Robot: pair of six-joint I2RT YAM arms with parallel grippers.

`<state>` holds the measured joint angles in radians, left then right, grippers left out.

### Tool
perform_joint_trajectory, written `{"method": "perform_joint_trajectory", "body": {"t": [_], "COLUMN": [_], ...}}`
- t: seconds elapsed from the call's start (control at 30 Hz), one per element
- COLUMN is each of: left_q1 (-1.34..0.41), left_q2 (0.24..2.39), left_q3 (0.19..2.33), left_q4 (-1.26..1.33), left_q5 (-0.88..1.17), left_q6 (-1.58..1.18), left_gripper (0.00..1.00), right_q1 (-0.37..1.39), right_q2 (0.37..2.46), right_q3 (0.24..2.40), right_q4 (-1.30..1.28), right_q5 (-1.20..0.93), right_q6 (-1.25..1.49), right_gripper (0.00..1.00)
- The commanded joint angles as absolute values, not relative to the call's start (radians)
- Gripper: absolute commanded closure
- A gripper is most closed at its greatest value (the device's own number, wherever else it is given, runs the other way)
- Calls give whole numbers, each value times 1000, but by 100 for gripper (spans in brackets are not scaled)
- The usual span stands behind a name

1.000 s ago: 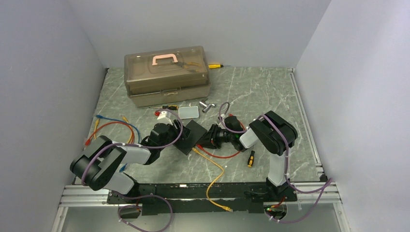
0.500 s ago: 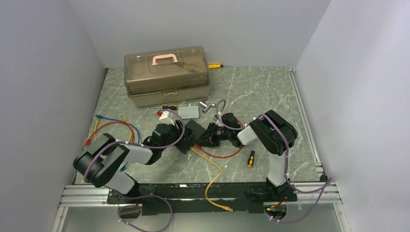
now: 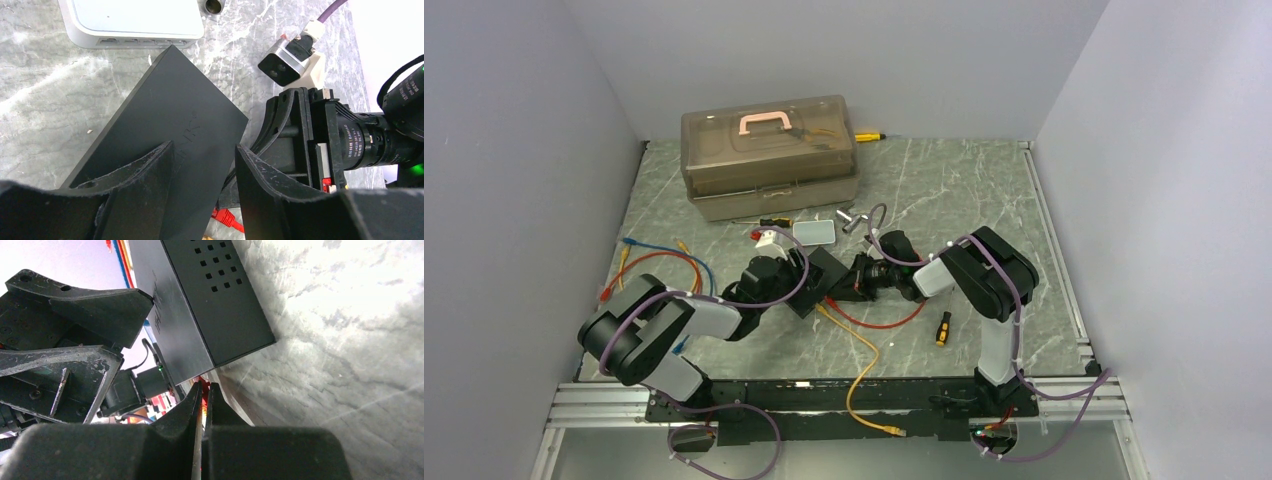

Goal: Pull the plug from the switch port
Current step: Pull the connector from the switch port.

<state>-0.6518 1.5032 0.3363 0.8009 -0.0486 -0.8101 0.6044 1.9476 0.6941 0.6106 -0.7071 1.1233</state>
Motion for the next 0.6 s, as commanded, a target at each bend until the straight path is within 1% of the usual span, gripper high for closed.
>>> {"method": "perform_joint_trajectory", "body": {"t": [0.0,0.2,0.3,0.43,0.57], "left_q1": [-663,-663,-664,-669,-672], "left_q2": [1545,1464,1366,1173,1037], "left_q3": [304,304,310,330,347], "left_q4": [641,599,529,374,206], "left_q5": [-50,-66,-91,-154,-218], "left_q6": [-809,-797,-780,-745,-714], "left_gripper": [44,43,36,27,20], "right_q1": [614,618,620,620,622], "right_q2": [1973,1974,1967,1949,1908], "right_q3": [701,702,701,707,718], "right_q4": [586,601,596,565,480], "right_q5": [-664,-684,-683,-678,-658], "right_q6": [1097,1088,1075,1040,959], "right_gripper": [100,100,100,100,100]}}
